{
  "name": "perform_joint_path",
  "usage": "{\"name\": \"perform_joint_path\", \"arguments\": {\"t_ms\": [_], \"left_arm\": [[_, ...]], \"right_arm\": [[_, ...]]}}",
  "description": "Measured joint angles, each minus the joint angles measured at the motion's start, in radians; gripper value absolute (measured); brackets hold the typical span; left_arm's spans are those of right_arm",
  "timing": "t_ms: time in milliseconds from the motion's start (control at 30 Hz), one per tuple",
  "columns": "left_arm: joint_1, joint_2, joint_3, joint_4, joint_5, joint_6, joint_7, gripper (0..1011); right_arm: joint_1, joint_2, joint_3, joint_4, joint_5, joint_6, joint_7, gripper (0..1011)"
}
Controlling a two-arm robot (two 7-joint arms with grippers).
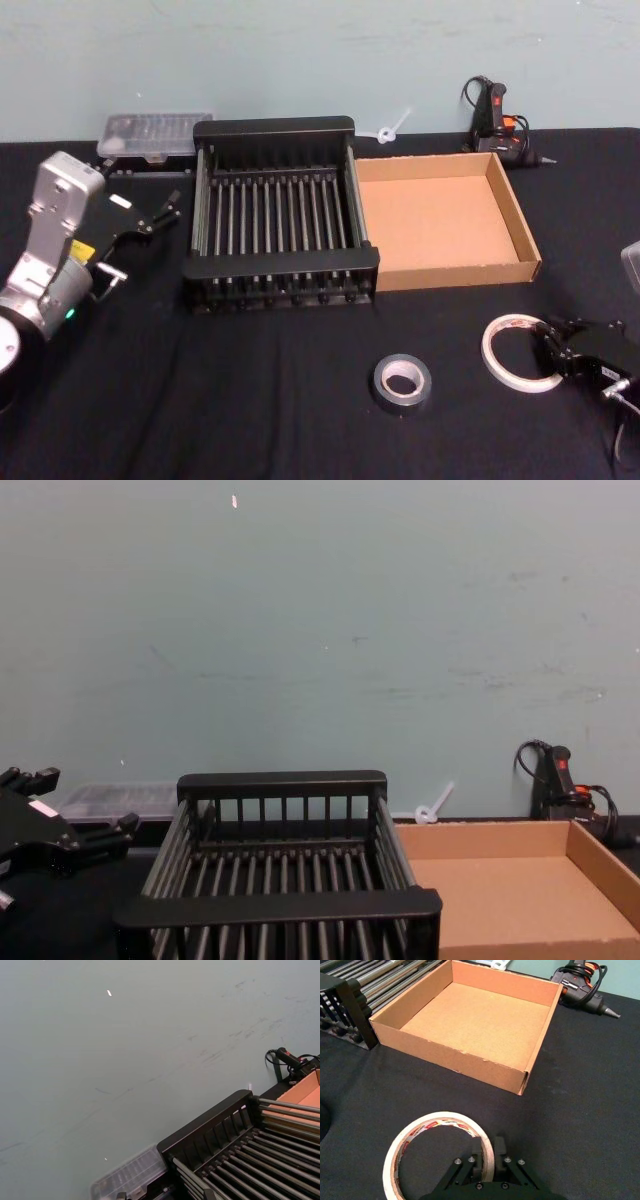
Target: Pick up the white tape and place it into the black box , Pick up the silver tape and place it into the brown box.
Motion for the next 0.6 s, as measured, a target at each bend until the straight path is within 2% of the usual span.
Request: {"name": "perform_joint_path", "arguments": {"t_ms": [33, 133, 600], "left_arm": [[0.000, 0.000, 0.000, 0.000, 0.000, 0.000, 0.000, 1001], [0.000, 0.000, 0.000, 0.000, 0.000, 0.000, 0.000, 1001], [0.000, 0.000, 0.000, 0.000, 0.000, 0.000, 0.000, 1001]], "right_arm": [[0.000, 0.000, 0.000, 0.000, 0.000, 0.000, 0.000, 146], [0.000, 0.000, 0.000, 0.000, 0.000, 0.000, 0.000, 98], [0.000, 0.000, 0.000, 0.000, 0.000, 0.000, 0.000, 96]]}}
